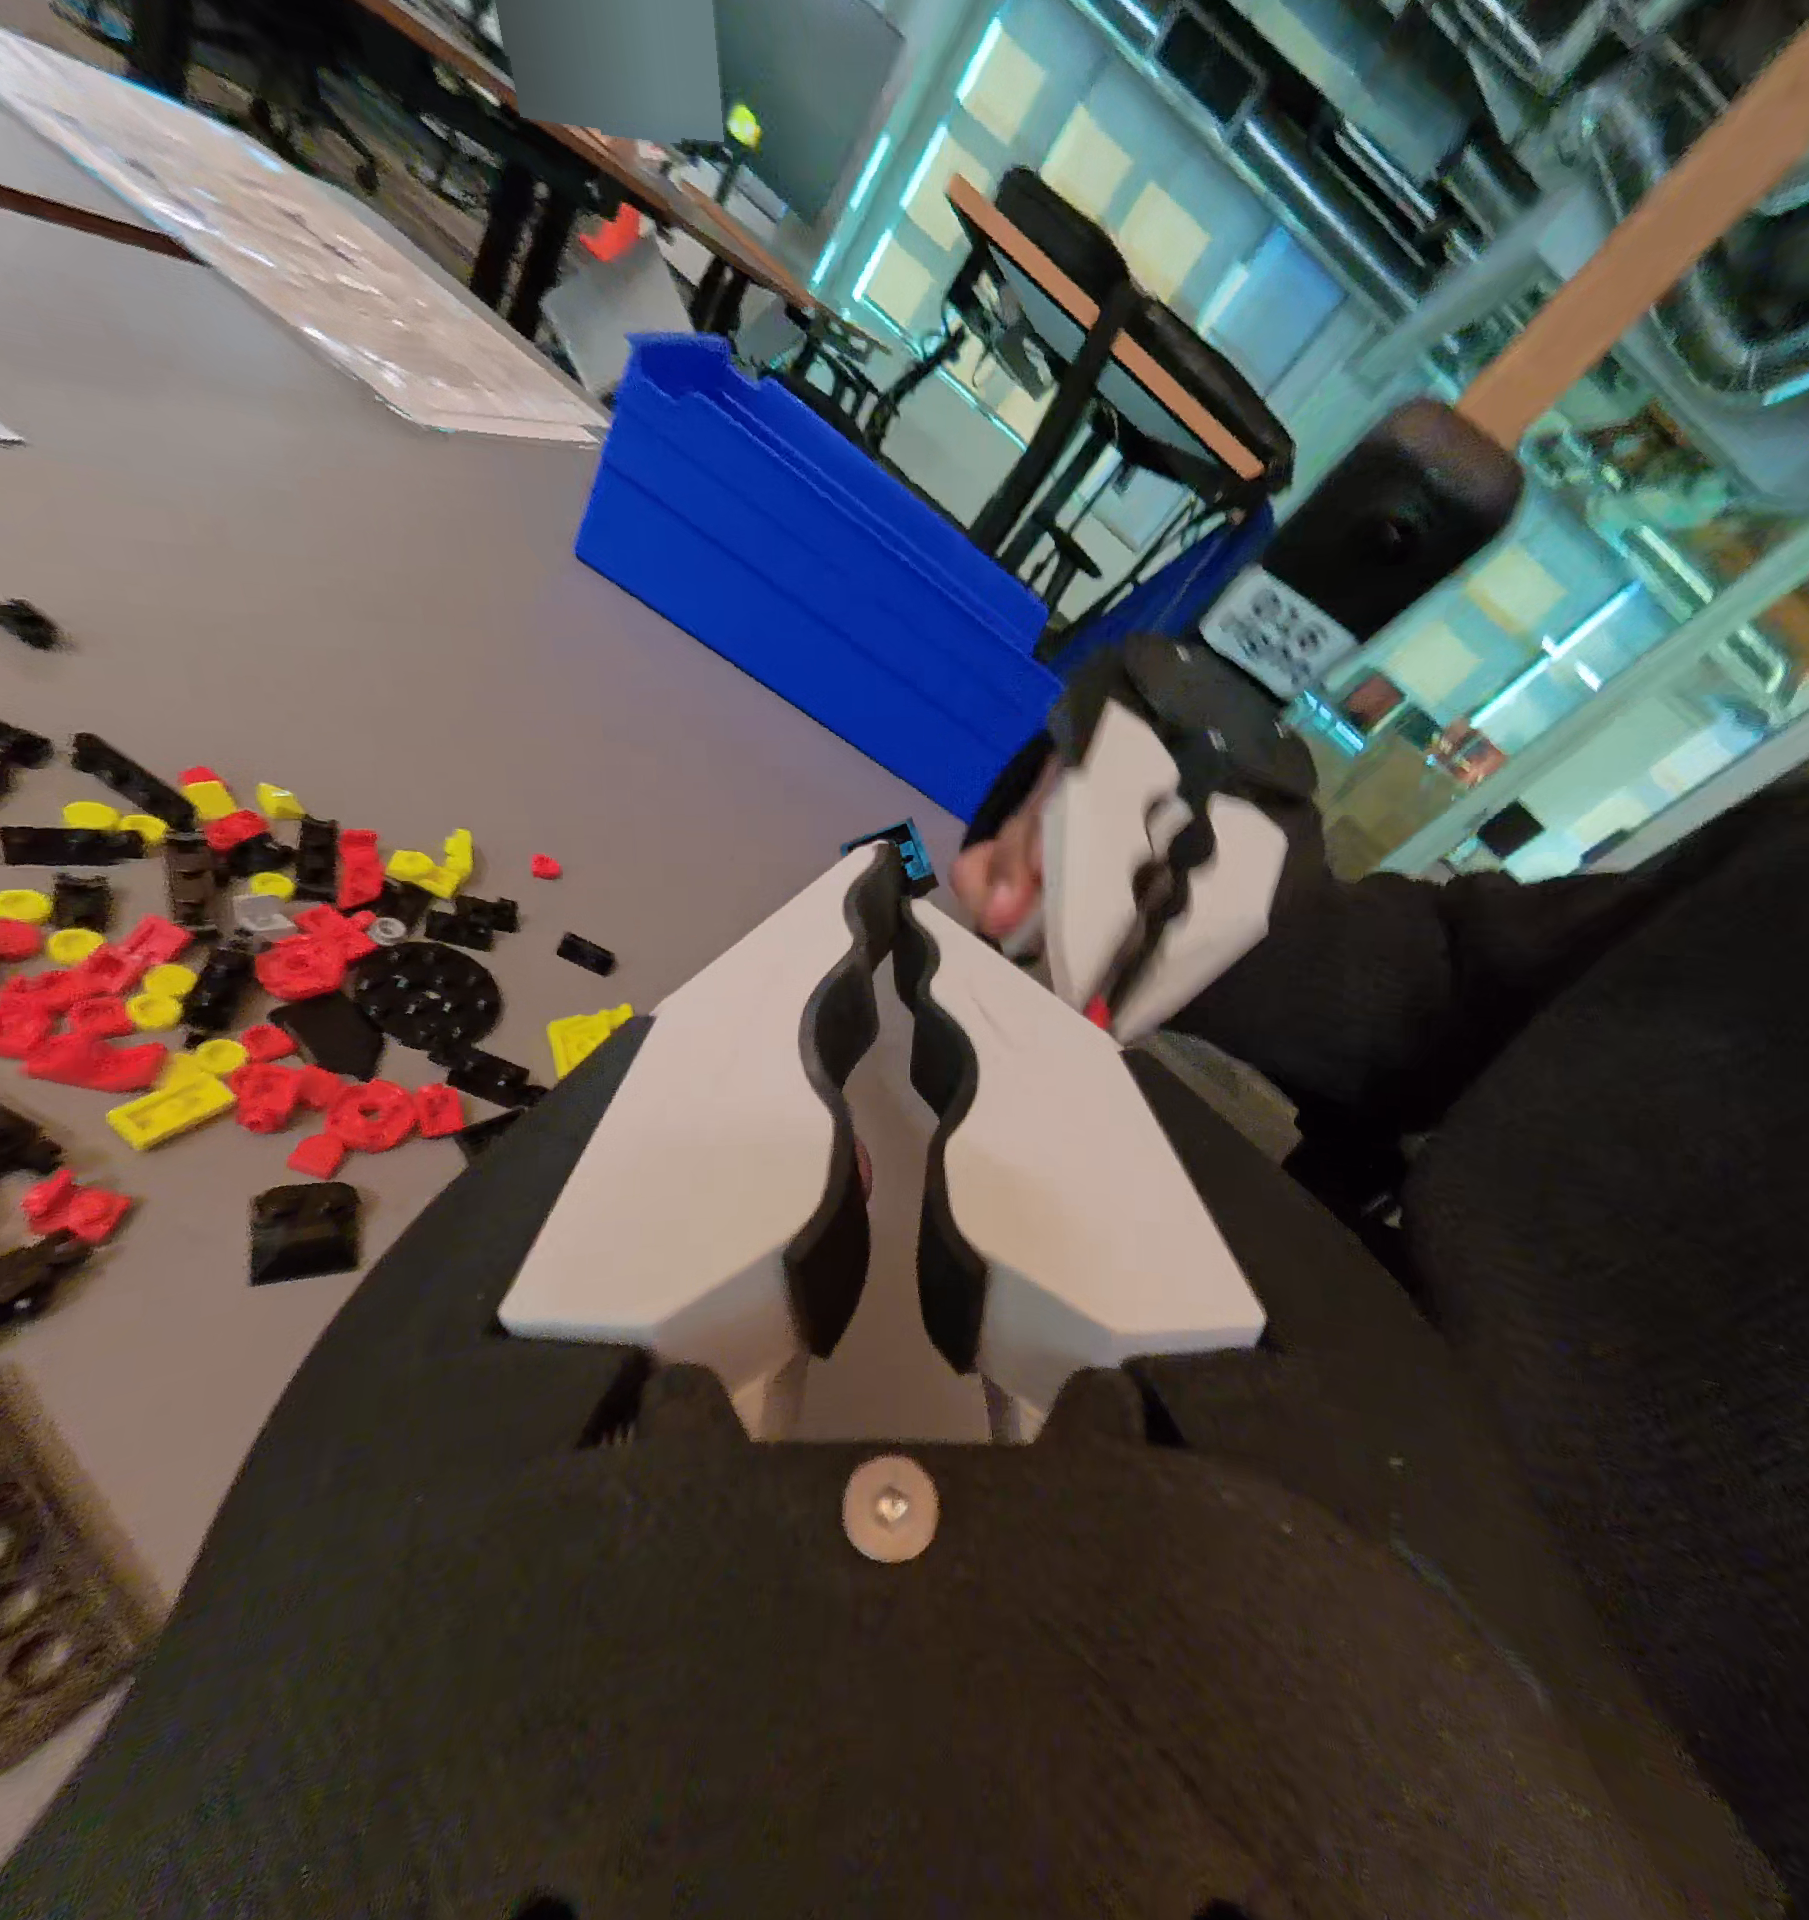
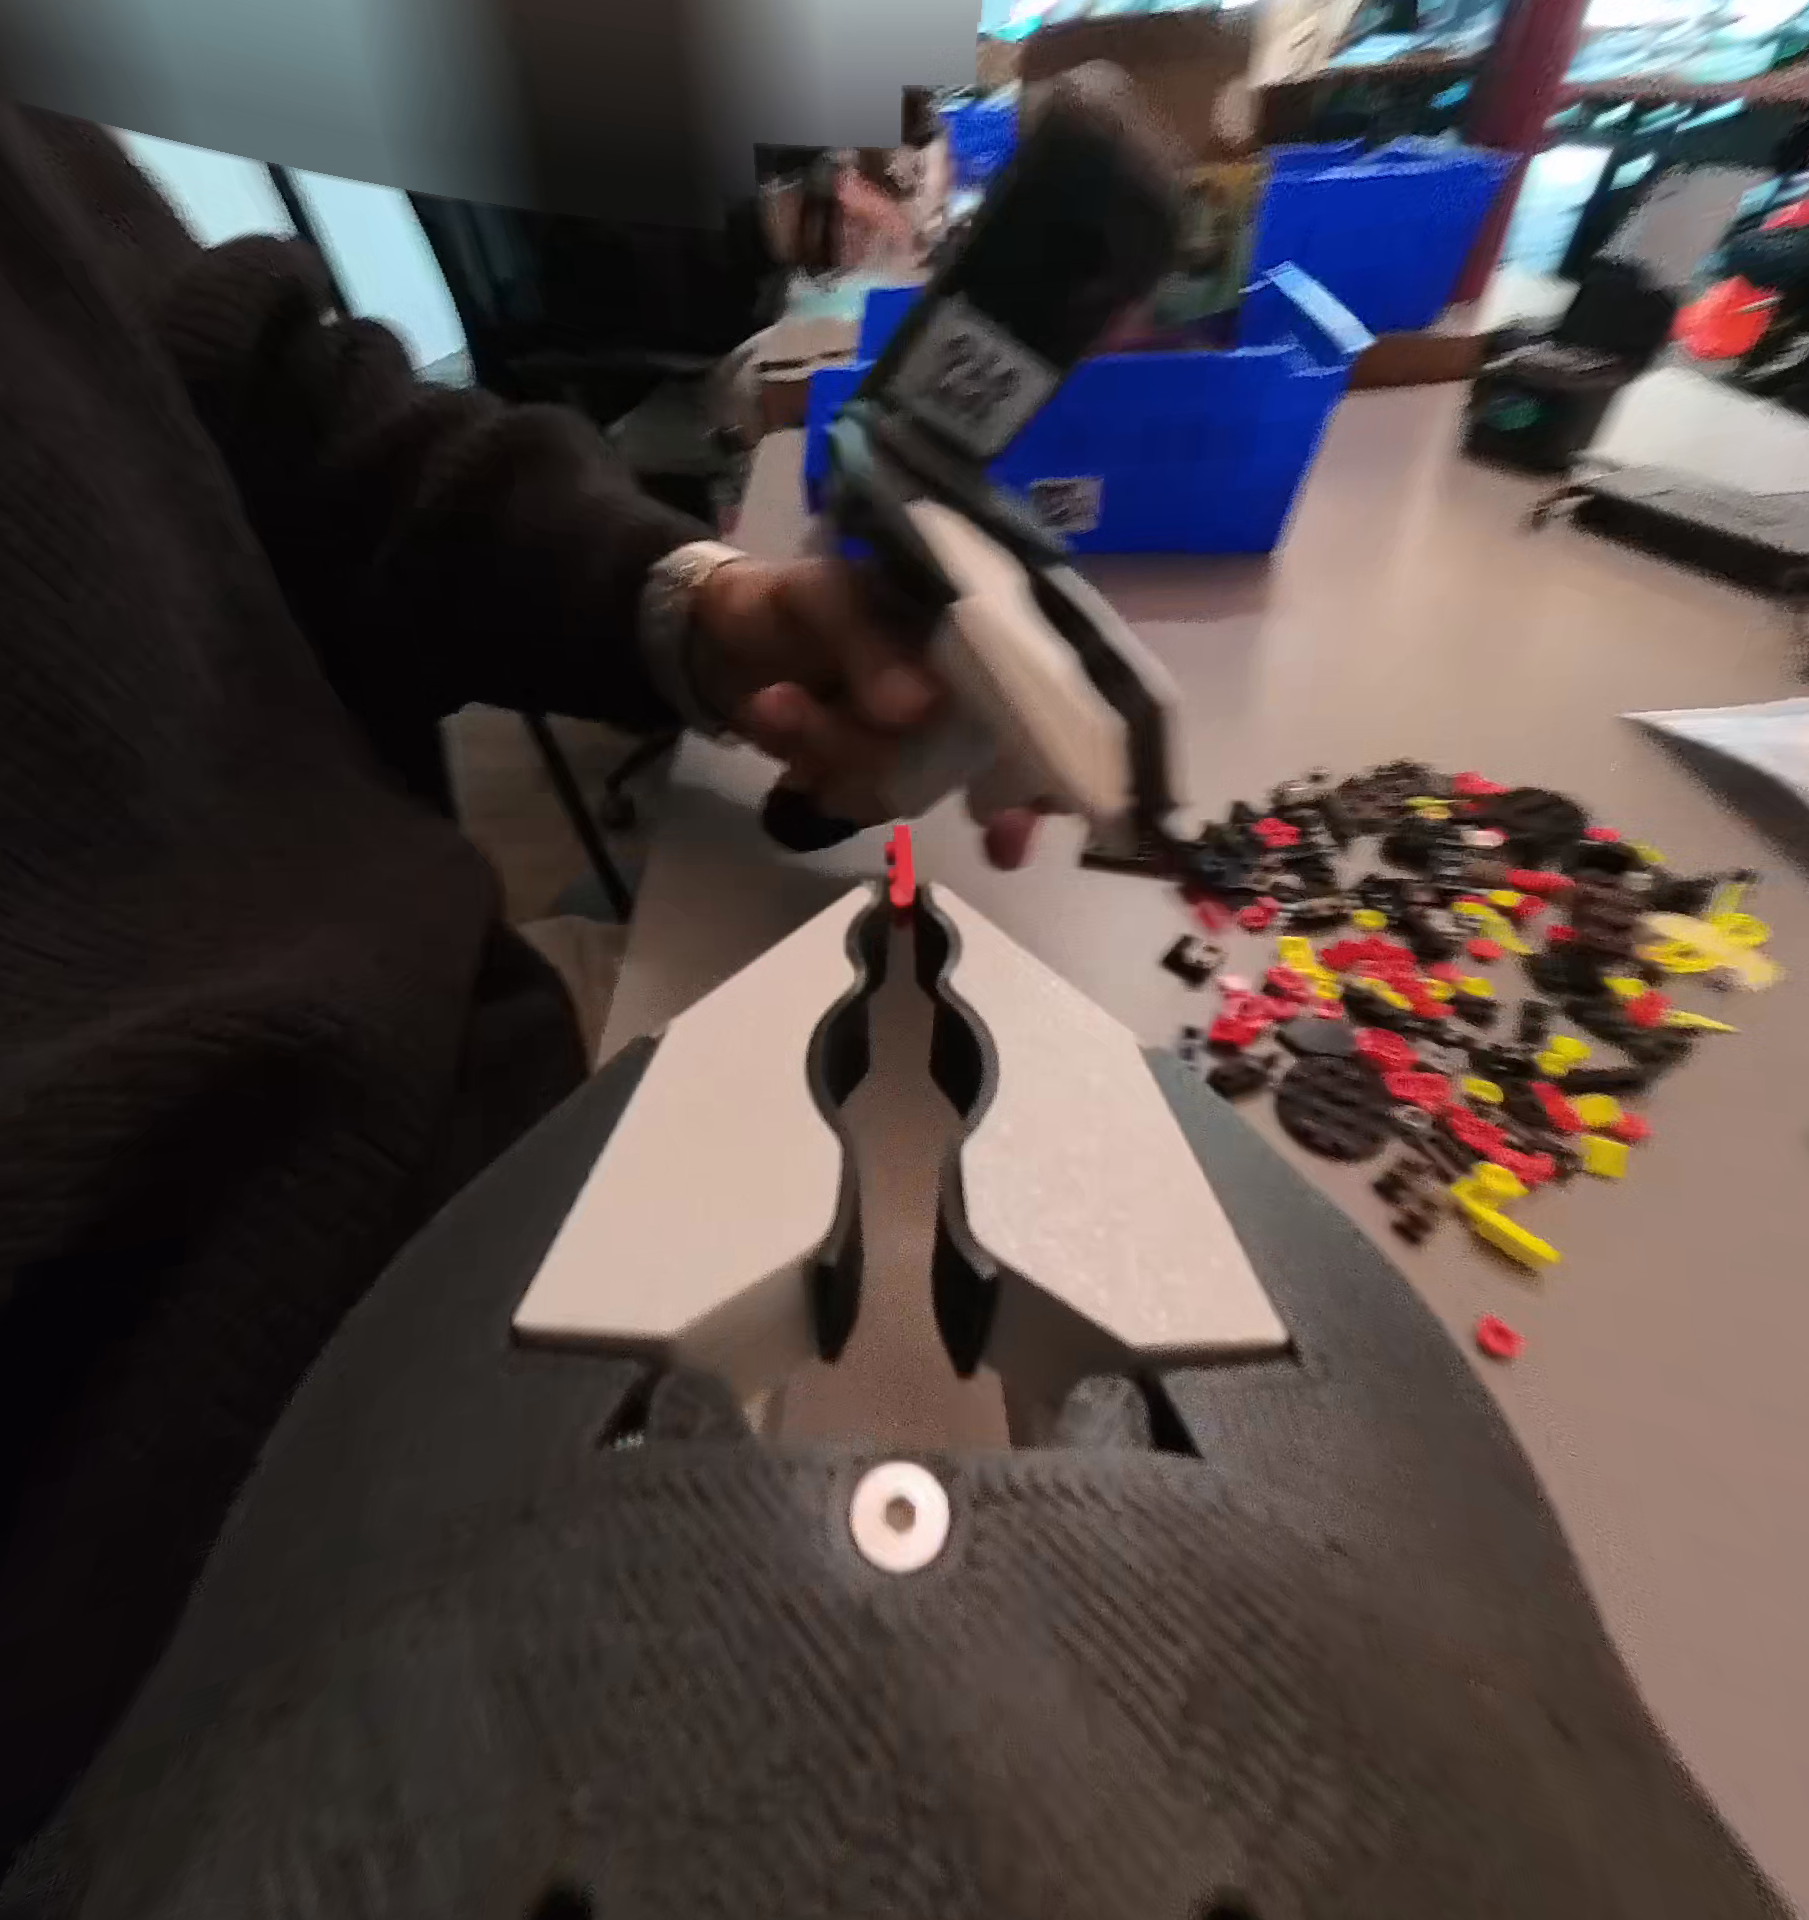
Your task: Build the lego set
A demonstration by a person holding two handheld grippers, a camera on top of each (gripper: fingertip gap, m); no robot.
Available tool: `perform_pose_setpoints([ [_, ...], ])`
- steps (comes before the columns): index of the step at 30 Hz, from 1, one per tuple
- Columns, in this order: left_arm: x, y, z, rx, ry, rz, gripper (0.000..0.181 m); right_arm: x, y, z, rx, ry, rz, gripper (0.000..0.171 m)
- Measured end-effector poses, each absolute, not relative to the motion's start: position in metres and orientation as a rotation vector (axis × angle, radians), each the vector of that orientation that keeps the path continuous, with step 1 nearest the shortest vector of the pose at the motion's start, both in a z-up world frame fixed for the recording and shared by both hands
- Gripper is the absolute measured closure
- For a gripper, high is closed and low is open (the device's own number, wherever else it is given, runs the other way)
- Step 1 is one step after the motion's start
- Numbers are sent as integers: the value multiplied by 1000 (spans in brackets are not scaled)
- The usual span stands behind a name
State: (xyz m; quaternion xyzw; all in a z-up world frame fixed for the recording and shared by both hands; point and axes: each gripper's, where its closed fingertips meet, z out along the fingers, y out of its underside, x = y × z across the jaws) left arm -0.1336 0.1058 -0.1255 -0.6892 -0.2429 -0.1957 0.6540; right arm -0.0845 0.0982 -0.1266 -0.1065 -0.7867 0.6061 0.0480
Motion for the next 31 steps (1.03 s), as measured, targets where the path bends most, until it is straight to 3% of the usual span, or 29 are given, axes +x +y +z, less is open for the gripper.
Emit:
perform_pose_setpoints([
  [3, -139, 101, -134, -1610, -534, -413, 181, -93, 93, -141, -188, -2364, 1512, 168],
  [16, -181, 76, -133, -1276, -859, -672, 181, -159, 137, -172, -1127, -2225, 1800, 168],
  [20, -183, 76, -136, -1242, -895, -725, 181, -170, 136, -179, -1377, -2158, 1856, 151],
  [22, -182, 76, -137, -1221, -907, -760, 181, -175, 143, -178, -1354, -2120, 1817, 150],
  [24, -180, 78, -136, -1197, -909, -802, 181, -172, 142, -168, -1269, -2116, 1848, 129],
  [25, -178, 79, -135, -1189, -908, -825, 181, -167, 137, -160, -1203, -2120, 1902, 127],
  [31, -151, 98, -136, -1237, -845, -945, 181, -146, 116, -144, -885, -2199, 1872, 141],
])
